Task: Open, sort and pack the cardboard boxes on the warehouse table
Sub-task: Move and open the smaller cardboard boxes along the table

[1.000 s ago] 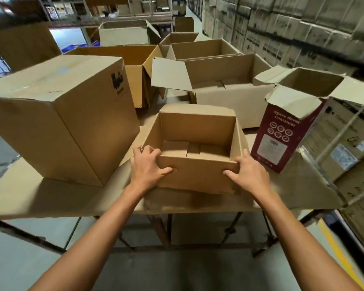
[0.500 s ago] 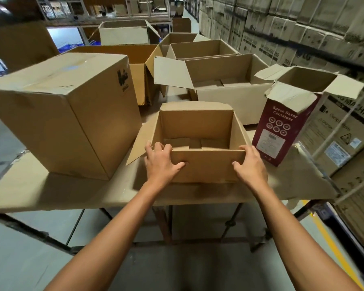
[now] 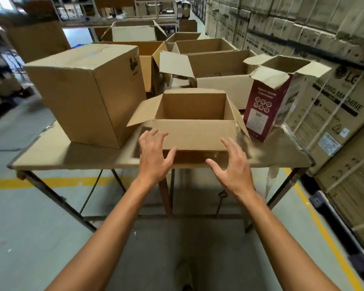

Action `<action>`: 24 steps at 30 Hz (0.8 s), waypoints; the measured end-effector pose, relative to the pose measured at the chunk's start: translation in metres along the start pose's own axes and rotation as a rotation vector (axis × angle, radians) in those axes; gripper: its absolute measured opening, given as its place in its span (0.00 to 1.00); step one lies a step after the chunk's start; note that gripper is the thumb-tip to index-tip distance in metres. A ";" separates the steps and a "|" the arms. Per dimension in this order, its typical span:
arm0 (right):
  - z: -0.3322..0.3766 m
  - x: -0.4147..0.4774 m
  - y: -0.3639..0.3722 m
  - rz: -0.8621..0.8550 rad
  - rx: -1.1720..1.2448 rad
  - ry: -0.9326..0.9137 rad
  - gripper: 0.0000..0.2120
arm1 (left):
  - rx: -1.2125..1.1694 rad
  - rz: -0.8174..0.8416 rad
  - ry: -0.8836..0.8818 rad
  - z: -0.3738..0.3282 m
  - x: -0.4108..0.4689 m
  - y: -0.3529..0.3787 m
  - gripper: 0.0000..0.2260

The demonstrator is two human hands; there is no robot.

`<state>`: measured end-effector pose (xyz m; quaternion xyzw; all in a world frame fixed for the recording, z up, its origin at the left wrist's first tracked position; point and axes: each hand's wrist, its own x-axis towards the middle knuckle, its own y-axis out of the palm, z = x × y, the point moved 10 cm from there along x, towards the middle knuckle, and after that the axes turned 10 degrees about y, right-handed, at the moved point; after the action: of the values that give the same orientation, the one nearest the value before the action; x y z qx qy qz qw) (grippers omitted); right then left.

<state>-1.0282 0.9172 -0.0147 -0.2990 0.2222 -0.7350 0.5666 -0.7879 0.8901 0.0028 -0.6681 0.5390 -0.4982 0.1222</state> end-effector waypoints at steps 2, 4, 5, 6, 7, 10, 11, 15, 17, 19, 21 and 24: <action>0.008 -0.038 0.005 0.036 0.049 -0.040 0.36 | -0.009 -0.039 0.016 -0.010 -0.042 -0.017 0.21; 0.012 -0.073 0.016 0.080 0.061 -0.061 0.36 | 0.011 -0.049 -0.006 -0.011 -0.085 -0.031 0.21; 0.012 -0.091 0.024 0.105 0.058 -0.060 0.37 | 0.024 -0.046 -0.032 -0.008 -0.107 -0.037 0.21; 0.012 -0.107 0.032 0.133 0.059 -0.057 0.37 | 0.033 -0.043 -0.064 -0.005 -0.129 -0.043 0.21; 0.011 -0.122 0.041 0.159 0.062 -0.056 0.37 | 0.038 -0.040 -0.096 -0.001 -0.150 -0.048 0.22; 0.011 -0.162 0.070 0.237 0.054 -0.067 0.35 | 0.038 -0.009 -0.189 0.012 -0.211 -0.054 0.22; 0.011 -0.174 0.080 0.258 0.040 -0.077 0.35 | 0.036 0.001 -0.219 0.017 -0.230 -0.053 0.23; 0.011 -0.207 0.124 0.334 -0.016 -0.090 0.35 | 0.031 0.062 -0.313 0.038 -0.289 -0.048 0.26; 0.009 -0.220 0.149 0.383 -0.045 -0.079 0.35 | 0.030 0.101 -0.356 0.058 -0.309 -0.047 0.27; 0.009 -0.229 0.174 0.426 -0.065 -0.068 0.35 | 0.023 0.104 -0.400 0.082 -0.322 -0.054 0.27; 0.015 -0.233 0.198 0.448 -0.078 -0.060 0.35 | 0.017 0.098 -0.430 0.107 -0.330 -0.063 0.27; 0.034 -0.230 0.233 0.454 -0.067 -0.053 0.35 | -0.004 0.089 -0.430 0.143 -0.329 -0.080 0.26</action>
<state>-0.8004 1.0791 -0.1878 -0.2789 0.2931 -0.5727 0.7130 -0.6008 1.1449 -0.1849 -0.7348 0.5306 -0.3370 0.2548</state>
